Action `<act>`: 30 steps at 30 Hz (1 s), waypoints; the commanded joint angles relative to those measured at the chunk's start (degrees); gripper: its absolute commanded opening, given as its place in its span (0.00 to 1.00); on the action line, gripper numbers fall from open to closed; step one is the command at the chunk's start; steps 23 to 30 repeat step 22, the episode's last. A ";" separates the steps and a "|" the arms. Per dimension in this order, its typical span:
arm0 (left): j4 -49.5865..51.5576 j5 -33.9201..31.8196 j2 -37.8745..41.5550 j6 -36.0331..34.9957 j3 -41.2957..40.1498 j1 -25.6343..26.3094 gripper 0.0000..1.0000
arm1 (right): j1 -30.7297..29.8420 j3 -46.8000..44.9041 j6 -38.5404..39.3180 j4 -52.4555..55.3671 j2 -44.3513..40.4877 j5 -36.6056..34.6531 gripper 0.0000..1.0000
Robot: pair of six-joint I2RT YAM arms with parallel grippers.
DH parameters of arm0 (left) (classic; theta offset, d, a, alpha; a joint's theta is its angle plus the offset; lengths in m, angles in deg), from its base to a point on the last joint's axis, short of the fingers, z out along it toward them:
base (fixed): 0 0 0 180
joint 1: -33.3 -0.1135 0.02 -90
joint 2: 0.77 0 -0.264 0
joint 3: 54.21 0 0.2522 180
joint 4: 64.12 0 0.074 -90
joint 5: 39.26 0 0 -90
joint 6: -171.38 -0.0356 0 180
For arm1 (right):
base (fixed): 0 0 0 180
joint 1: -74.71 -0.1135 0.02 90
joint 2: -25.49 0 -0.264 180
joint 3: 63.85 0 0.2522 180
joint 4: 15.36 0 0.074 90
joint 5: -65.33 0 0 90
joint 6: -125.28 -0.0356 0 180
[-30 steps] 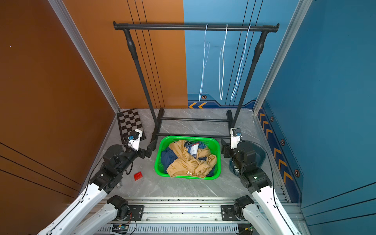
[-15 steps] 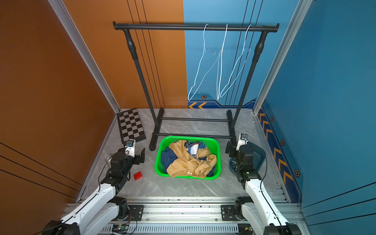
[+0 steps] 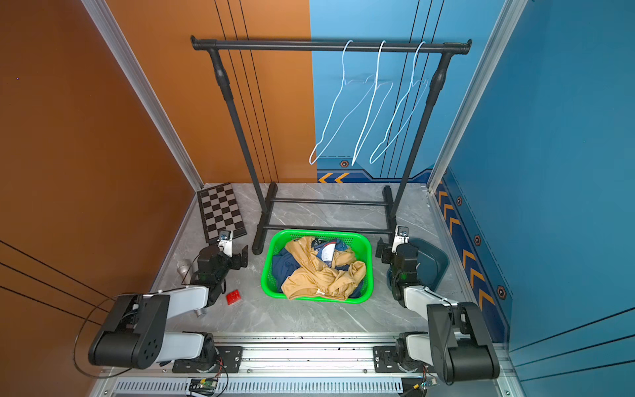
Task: Remove the clothespins securing t-shirts to the hanger
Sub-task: Reset both arms
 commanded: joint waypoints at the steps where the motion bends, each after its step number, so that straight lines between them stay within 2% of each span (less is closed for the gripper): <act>1: -11.13 2.68 -6.24 0.40 0.26 -0.50 0.98 | 0.07 -2.28 1.35 -12.91 4.43 -1.29 1.00; 3: -17.92 2.21 -9.64 0.17 -0.76 -0.35 0.98 | 0.00 -4.10 1.40 -19.53 8.07 -0.96 1.00; 6: -17.77 1.62 -8.53 1.12 -1.88 -0.57 0.98 | -0.18 -6.41 1.58 -30.61 13.87 -1.44 1.00; 8: -17.71 4.19 -8.90 -0.45 -1.38 -0.40 0.98 | -0.18 -5.19 1.49 -24.56 11.52 -1.92 1.00; 11: -17.79 3.41 -8.59 -0.58 -1.69 -0.13 0.98 | -0.26 -2.29 2.47 -19.60 11.65 1.15 1.00; 13: -17.74 3.43 -8.67 -0.57 -1.64 -0.13 0.98 | -0.29 -0.91 2.42 -16.07 11.11 0.31 1.00; 16: -17.74 2.15 -8.52 -0.12 -1.79 -0.04 0.98 | -0.35 -0.11 2.10 -15.29 11.57 -0.46 1.00; 21: -14.79 4.39 -8.95 0.36 0.09 -1.06 0.98 | -0.33 0.39 2.13 -14.12 11.46 -0.56 1.00; 30: -14.86 3.67 -8.61 0.33 -0.09 -0.92 0.98 | -0.30 0.47 1.94 -14.10 11.51 -1.04 1.00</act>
